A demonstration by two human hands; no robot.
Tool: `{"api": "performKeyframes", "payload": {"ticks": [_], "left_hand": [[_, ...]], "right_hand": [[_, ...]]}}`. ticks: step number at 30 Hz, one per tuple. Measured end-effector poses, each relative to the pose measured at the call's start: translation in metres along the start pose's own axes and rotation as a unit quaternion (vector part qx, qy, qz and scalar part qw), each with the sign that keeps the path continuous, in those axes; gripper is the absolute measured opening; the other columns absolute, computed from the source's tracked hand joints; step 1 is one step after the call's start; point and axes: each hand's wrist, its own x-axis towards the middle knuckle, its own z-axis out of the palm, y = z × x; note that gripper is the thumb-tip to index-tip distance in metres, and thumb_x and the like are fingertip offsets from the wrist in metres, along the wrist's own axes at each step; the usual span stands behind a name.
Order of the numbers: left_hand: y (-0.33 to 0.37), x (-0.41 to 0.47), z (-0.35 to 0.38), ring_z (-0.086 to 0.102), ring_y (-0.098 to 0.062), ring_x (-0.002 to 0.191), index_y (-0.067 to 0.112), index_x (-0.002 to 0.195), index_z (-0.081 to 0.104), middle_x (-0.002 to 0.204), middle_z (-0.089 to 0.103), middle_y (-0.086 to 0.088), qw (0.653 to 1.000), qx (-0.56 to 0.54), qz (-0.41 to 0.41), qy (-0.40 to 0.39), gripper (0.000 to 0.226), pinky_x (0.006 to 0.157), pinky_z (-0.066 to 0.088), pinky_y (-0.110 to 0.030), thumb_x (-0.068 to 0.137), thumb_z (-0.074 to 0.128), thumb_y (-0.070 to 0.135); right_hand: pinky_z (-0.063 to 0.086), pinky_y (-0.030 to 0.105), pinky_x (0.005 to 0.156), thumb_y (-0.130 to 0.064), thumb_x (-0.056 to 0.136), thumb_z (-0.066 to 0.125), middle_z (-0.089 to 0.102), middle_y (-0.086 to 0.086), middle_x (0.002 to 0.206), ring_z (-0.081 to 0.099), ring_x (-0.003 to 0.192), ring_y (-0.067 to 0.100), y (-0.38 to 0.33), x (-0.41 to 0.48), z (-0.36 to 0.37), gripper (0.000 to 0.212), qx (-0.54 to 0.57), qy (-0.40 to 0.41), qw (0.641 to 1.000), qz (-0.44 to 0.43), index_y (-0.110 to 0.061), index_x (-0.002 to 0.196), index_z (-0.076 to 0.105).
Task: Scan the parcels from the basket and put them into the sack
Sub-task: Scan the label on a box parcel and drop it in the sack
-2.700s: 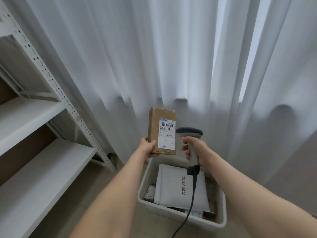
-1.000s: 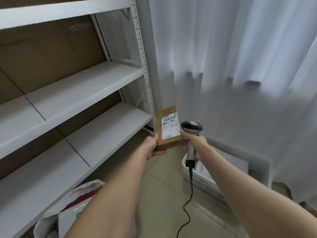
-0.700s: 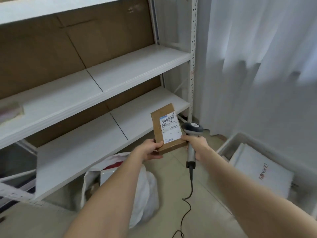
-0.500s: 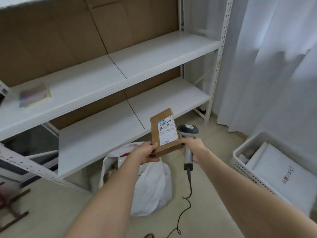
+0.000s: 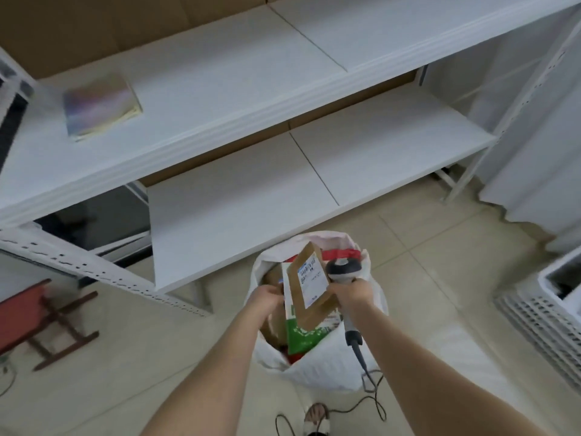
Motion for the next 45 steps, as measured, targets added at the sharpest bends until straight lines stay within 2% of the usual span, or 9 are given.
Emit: {"api": "performKeyframes", "payload": {"ticks": [2,7,13,20,23,29,37,41,45], "left_hand": [[-0.018,0.026,-0.008,0.06,-0.024,0.1,0.015,0.123,0.062,0.124,0.06,-0.009,1.0,0.01,0.001,0.009,0.037,0.085,0.048,-0.03,0.086,0.066,0.015],[-0.057,0.091,-0.002,0.051,-0.025,0.122,0.021,0.122,0.064,0.129,0.06,-0.005,0.998,0.062,-0.022,0.013,0.041,0.105,0.04,-0.033,0.082,0.069,0.021],[-0.09,0.149,0.002,0.06,-0.028,0.11,0.008,0.118,0.064,0.123,0.063,-0.011,0.991,0.124,-0.047,0.03,0.037,0.088,0.046,-0.029,0.084,0.067,0.021],[-0.106,0.176,-0.001,0.054,-0.026,0.114,0.024,0.124,0.06,0.133,0.045,-0.006,0.983,0.113,-0.004,0.145,0.037,0.096,0.047,-0.034,0.087,0.059,0.017],[-0.112,0.183,0.012,0.05,-0.02,0.122,0.029,0.138,0.047,0.145,0.04,0.002,0.979,0.157,0.117,0.049,0.055,0.097,0.046,-0.033,0.09,0.049,0.003],[-0.119,0.194,0.048,0.028,-0.024,0.141,0.024,0.152,0.018,0.161,0.004,0.001,0.93,0.323,0.063,-0.166,0.06,0.112,0.032,-0.033,0.097,0.034,0.004],[-0.078,0.167,0.05,0.045,-0.026,0.129,0.012,0.145,0.037,0.148,0.037,-0.01,0.954,0.281,0.009,-0.107,0.049,0.105,0.04,-0.03,0.096,0.043,0.008],[-0.023,0.126,0.04,0.05,-0.026,0.123,0.014,0.14,0.044,0.145,0.041,-0.01,0.956,0.281,0.058,-0.065,0.046,0.096,0.044,-0.031,0.095,0.042,0.008],[0.042,0.08,0.041,0.053,-0.022,0.121,0.018,0.139,0.047,0.142,0.047,-0.006,0.938,0.32,0.131,-0.032,0.045,0.086,0.04,-0.024,0.095,0.045,0.008]], "right_hand": [[0.054,0.037,0.07,-0.02,0.079,0.073,0.062,0.006,0.076,0.061,0.073,0.024,0.002,0.015,0.027,0.017,-0.013,0.0,1.0,-0.005,-0.01,0.085,0.06],[0.05,0.031,0.064,-0.023,0.074,0.076,0.066,0.004,0.078,0.063,0.071,0.02,0.017,0.058,0.086,0.021,-0.076,-0.042,0.996,-0.031,-0.011,0.087,0.064],[0.055,0.036,0.079,-0.025,0.075,0.078,0.069,0.002,0.089,0.066,0.087,0.021,0.04,0.106,0.142,0.028,-0.117,-0.076,0.989,-0.047,-0.014,0.098,0.065],[0.047,0.027,0.061,-0.022,0.079,0.073,0.062,-0.005,0.078,0.06,0.074,0.013,0.065,0.13,0.184,0.021,-0.15,-0.058,0.987,-0.003,-0.021,0.094,0.058],[0.049,0.025,0.06,-0.016,0.084,0.07,0.063,0.002,0.078,0.058,0.068,0.013,0.077,0.141,0.189,0.013,-0.114,-0.074,0.988,0.076,-0.013,0.085,0.057],[0.055,0.032,0.071,-0.01,0.083,0.069,0.064,0.01,0.079,0.062,0.073,0.022,0.089,0.15,0.158,0.014,-0.042,-0.052,0.989,0.129,-0.009,0.076,0.057],[0.045,0.021,0.046,0.001,0.079,0.066,0.06,0.009,0.062,0.056,0.045,0.014,0.062,0.122,0.114,0.013,0.083,-0.083,0.984,0.132,-0.006,0.072,0.057],[0.046,0.032,0.062,0.004,0.08,0.062,0.061,0.015,0.074,0.055,0.064,0.022,0.04,0.091,0.08,0.013,0.149,-0.077,0.979,0.114,-0.006,0.072,0.057],[0.047,0.025,0.05,0.006,0.08,0.062,0.061,0.013,0.068,0.055,0.047,0.015,0.02,0.053,0.026,0.008,0.222,-0.06,0.97,0.083,-0.001,0.079,0.058]]}}
